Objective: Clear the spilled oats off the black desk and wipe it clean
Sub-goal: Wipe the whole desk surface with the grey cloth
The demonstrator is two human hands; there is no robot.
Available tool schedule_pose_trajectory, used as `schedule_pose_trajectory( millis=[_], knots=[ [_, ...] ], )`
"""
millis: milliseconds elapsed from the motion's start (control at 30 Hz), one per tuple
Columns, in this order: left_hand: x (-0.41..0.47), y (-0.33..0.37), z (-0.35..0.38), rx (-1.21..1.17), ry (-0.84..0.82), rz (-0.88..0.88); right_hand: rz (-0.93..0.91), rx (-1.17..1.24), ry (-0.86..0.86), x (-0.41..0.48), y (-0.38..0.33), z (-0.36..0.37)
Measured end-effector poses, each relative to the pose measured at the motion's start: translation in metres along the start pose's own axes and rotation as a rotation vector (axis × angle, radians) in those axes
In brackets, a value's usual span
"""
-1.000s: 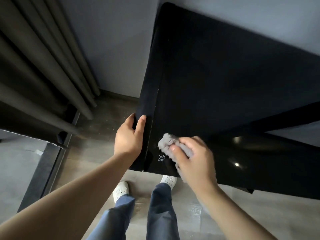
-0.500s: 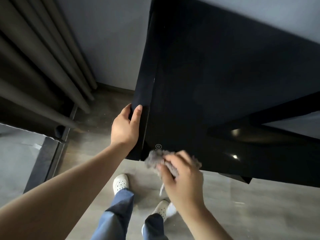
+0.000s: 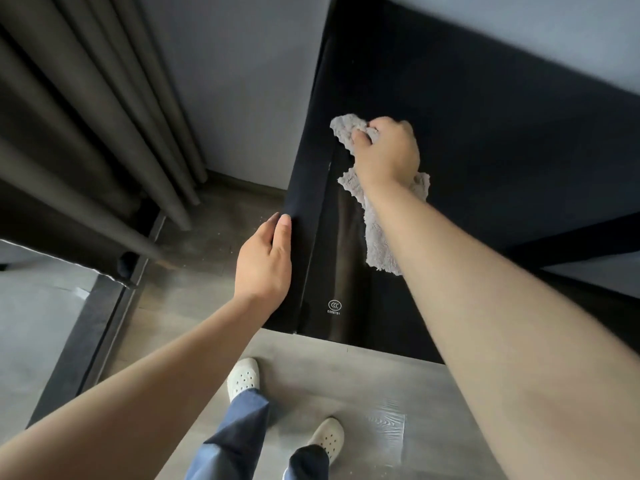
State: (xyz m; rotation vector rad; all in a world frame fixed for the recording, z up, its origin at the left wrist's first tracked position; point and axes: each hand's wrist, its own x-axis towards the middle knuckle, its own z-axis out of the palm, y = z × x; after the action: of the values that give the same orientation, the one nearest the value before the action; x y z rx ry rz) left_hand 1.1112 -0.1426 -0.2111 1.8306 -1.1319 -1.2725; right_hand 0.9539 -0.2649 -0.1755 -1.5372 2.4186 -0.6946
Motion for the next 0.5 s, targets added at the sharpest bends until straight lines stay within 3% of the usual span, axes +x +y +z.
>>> schedule_pose_trajectory(
  millis=[67, 167, 233, 300, 367, 400, 500],
  knots=[
    [0.004, -0.001, 0.001, 0.002, 0.007, 0.013, -0.046, -0.075, 0.033, -0.014, -0.006, 0.009],
    [0.005, -0.004, 0.004, -0.026, 0.024, -0.004, -0.274, -0.049, -0.029, -0.081, 0.014, 0.01],
    [0.007, -0.011, -0.002, -0.178, 0.022, -0.09, -0.376, 0.028, -0.178, -0.138, 0.03, -0.007],
    [0.011, -0.016, -0.013, -0.345, -0.056, -0.215, -0.337, 0.084, -0.431, -0.179, 0.038, -0.034],
    [0.01, -0.018, -0.022, -0.336, -0.157, -0.243, -0.235, 0.186, -0.589, -0.187, 0.039, -0.058],
    [0.01, -0.018, -0.024, -0.312, -0.164, -0.222, -0.211, 0.253, -0.558, -0.175, 0.035, -0.065],
    [0.004, -0.014, -0.026, -0.307, -0.106, -0.189, -0.189, 0.253, -0.244, -0.104, 0.013, -0.055]
  ],
)
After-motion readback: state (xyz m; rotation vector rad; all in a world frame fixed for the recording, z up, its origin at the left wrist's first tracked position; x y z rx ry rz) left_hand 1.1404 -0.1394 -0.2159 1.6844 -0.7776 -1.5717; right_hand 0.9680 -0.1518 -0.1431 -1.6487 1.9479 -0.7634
